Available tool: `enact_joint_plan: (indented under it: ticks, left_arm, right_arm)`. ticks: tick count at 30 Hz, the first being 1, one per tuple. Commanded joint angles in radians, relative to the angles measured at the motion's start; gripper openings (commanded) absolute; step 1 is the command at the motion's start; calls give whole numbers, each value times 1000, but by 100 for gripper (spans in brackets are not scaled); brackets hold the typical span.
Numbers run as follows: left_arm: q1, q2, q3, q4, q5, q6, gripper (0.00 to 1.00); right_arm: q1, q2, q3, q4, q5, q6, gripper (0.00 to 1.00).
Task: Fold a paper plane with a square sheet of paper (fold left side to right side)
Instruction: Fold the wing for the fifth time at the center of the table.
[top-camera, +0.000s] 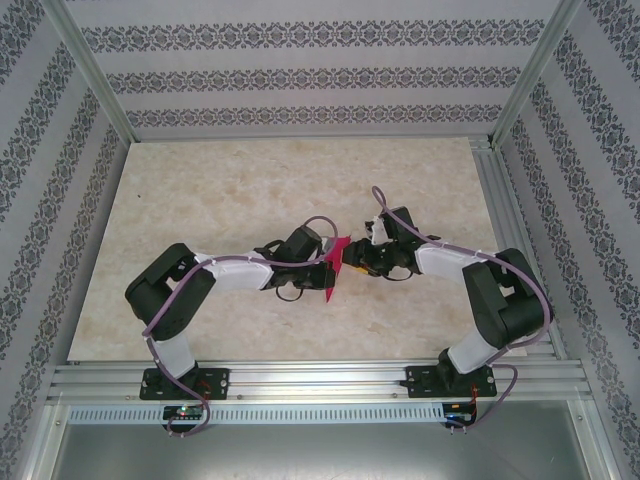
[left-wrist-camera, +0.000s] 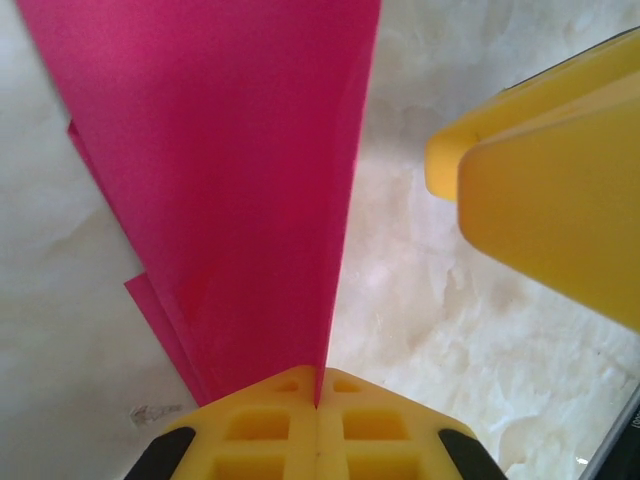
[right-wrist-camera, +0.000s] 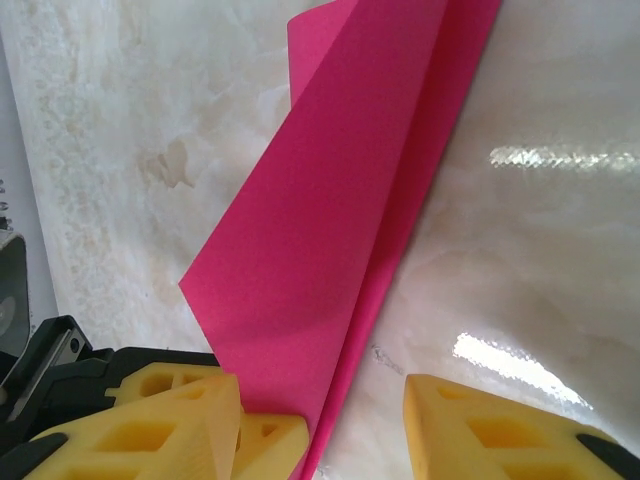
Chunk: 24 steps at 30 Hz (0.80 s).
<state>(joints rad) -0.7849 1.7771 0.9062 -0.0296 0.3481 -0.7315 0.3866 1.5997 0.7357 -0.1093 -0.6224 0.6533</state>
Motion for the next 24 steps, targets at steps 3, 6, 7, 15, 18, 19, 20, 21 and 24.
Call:
enact_joint_plan:
  ticks: [3, 6, 7, 15, 18, 19, 20, 21, 24]
  left_arm:
    - [36, -3, -37, 130, 61, -82, 0]
    - [47, 12, -51, 169, 83, -108, 0]
    - [49, 17, -53, 176, 86, -113, 0]
    - [71, 50, -80, 256, 129, -166, 0]
    - [76, 68, -88, 286, 145, -189, 0]
    - [76, 72, -89, 288, 145, -193, 0]
    - [76, 75, -91, 294, 145, -197, 0]
    - [76, 79, -93, 297, 145, -201, 0]
    - [76, 81, -95, 300, 145, -204, 0]
  right_arm:
    - [24, 47, -4, 81, -10, 27, 46]
    - [34, 70, 3, 95, -10, 38, 43]
    - [36, 76, 4, 98, -10, 41, 42]
    - [43, 102, 13, 126, 6, 72, 36]
    - [45, 116, 19, 135, 4, 78, 35]
    - [46, 121, 22, 135, 4, 78, 35]
    - [47, 125, 25, 136, 6, 79, 35]
    - [49, 132, 26, 138, 7, 80, 34]
    - [51, 145, 32, 144, 9, 87, 32]
